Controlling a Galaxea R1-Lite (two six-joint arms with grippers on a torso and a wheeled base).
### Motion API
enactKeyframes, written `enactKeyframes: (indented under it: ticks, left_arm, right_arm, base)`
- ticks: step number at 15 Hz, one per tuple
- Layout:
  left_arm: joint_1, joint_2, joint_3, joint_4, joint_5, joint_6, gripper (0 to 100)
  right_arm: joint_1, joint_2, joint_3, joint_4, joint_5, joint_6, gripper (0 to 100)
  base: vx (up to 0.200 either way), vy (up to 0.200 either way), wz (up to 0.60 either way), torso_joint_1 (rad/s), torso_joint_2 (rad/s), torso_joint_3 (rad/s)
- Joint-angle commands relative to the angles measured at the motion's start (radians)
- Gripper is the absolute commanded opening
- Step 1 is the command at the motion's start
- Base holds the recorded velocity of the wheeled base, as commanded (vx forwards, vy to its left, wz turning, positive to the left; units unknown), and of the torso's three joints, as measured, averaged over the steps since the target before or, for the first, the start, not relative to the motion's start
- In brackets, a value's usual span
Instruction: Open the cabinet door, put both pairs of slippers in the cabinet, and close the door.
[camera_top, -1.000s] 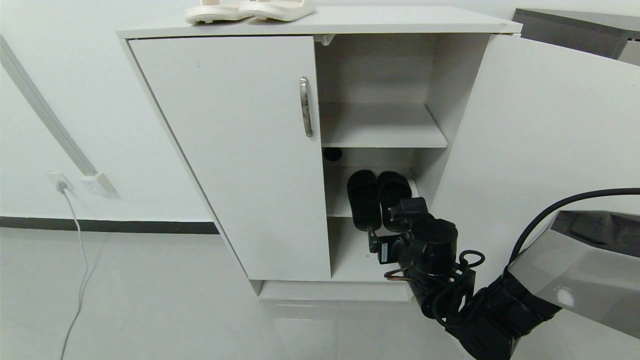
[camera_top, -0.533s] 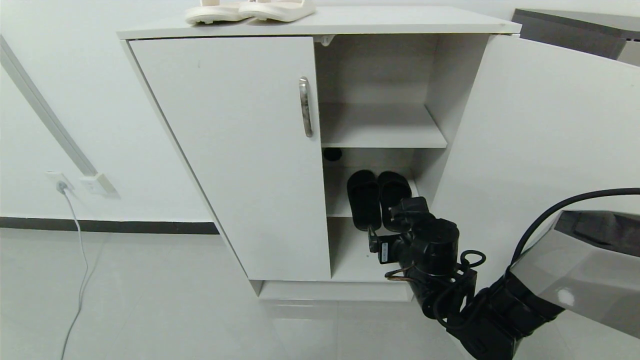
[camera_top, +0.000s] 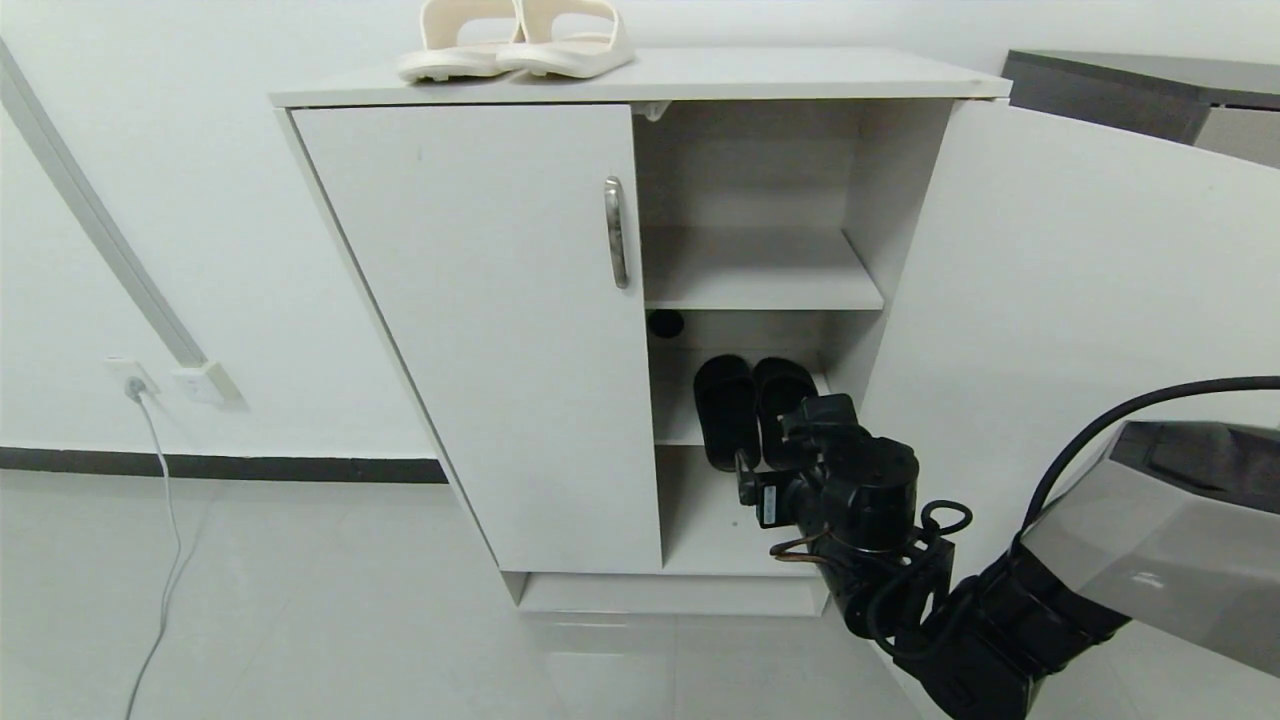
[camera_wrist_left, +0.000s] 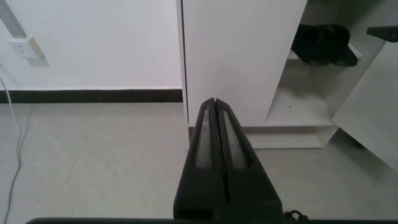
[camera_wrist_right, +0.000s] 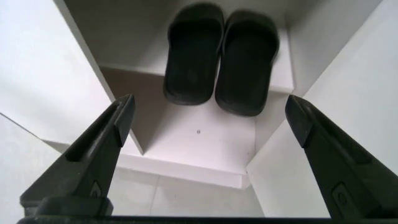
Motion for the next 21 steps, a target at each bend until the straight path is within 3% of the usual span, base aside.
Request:
enactKeyframes:
  ticks: [1,12,21]
  left_arm:
    - [0.0,0.001,0.0,0.0,0.0,0.0,0]
    - [0.0,0.001,0.0,0.0,0.002,0.001,0]
    - [0.0,0.001,0.0,0.0,0.005,0.003,0]
  right_arm:
    - [0.002,0.0,0.009,-0.004,0.0,-0.003,100]
    - [0.01,0.003,0.014,-0.023,0.0,-0.004,100]
    - [0.013,0.005,0.012,-0.023,-0.009,-0.004,100]
  base:
    - [0.0,0.0,0.0,-0.002,0.0,0.198]
    - [0.0,0.0,0.0,0.0,0.0,0.086]
    - [0.0,0.2,0.0,0.003,0.0,0.005]
